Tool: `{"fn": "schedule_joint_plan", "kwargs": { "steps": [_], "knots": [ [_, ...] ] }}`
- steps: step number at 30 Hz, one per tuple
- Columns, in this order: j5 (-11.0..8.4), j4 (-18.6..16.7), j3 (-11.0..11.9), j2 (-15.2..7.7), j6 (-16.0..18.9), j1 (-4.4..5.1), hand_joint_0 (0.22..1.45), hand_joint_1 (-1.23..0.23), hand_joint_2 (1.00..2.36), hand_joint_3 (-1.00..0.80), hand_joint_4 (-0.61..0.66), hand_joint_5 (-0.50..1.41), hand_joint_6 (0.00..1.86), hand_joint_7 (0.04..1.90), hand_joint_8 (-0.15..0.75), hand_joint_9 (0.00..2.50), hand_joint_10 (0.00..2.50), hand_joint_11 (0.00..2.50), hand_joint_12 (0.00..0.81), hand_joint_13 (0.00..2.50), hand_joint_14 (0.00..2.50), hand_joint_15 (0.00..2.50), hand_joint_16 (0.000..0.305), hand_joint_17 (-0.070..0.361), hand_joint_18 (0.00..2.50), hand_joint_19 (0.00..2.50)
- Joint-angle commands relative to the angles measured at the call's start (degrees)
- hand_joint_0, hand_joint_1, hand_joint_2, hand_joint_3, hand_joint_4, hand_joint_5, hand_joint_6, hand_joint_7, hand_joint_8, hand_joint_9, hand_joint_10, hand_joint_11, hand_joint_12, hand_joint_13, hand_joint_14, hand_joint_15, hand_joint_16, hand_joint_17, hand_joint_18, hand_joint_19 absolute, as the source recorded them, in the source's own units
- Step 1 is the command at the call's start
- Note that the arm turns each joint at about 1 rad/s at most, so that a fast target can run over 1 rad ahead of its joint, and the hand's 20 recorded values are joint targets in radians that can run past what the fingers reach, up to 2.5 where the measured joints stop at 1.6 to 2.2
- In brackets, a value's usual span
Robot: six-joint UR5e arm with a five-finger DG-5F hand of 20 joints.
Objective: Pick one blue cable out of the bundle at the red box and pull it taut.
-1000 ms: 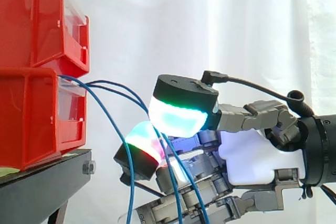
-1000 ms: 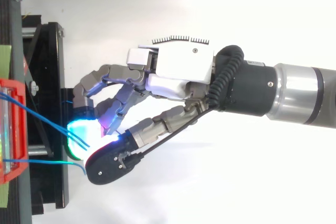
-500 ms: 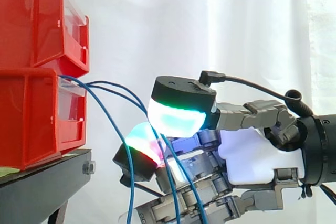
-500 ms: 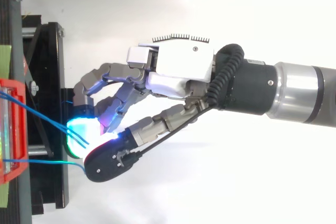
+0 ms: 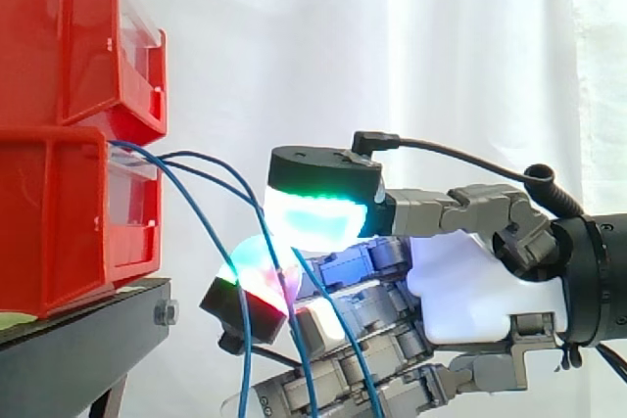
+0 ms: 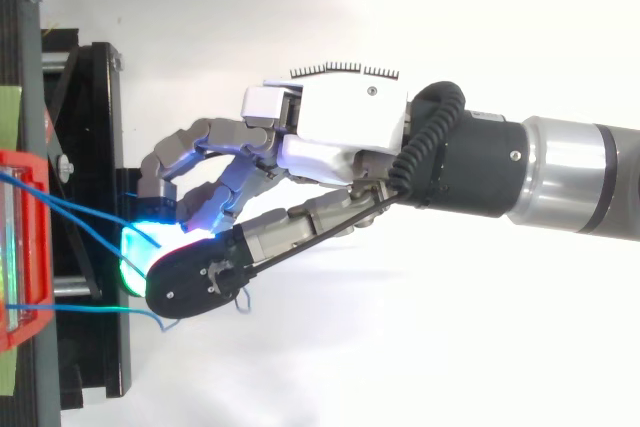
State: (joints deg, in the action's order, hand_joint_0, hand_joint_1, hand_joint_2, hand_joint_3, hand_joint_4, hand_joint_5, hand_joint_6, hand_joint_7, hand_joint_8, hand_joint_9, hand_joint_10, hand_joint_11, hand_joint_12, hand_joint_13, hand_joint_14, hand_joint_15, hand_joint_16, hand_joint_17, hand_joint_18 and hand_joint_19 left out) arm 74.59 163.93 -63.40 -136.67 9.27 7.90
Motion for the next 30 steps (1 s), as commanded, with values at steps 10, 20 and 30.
{"fn": "schedule_joint_plan", "kwargs": {
  "steps": [10, 20, 30],
  "knots": [
    [0.12, 0.2, 0.0, 0.0, 0.1, -0.07, 0.57, -0.73, 1.0, -0.1, 0.18, -0.13, 0.82, 1.01, 0.396, 1.11, 0.01, 0.92, 0.438, 0.64, 0.01, 0.32, 0.068, 0.152, 0.68, 0.41],
    [0.03, 0.3, 0.0, 0.9, -1.5, -0.25, 0.55, -0.75, 1.01, -0.28, 0.17, -0.15, 0.85, 1.01, 0.359, 1.07, 0.02, 0.99, 0.393, 0.61, 0.01, 0.35, 0.057, 0.129, 0.61, 0.45],
    [0.29, 0.4, 0.0, 1.7, -6.2, -1.13, 0.51, -0.66, 1.0, -0.45, 0.17, -0.14, 0.84, 1.03, 0.357, 1.09, 0.02, 1.0, 0.388, 0.6, 0.01, 0.35, 0.056, 0.127, 0.59, 0.47]
  ]
}}
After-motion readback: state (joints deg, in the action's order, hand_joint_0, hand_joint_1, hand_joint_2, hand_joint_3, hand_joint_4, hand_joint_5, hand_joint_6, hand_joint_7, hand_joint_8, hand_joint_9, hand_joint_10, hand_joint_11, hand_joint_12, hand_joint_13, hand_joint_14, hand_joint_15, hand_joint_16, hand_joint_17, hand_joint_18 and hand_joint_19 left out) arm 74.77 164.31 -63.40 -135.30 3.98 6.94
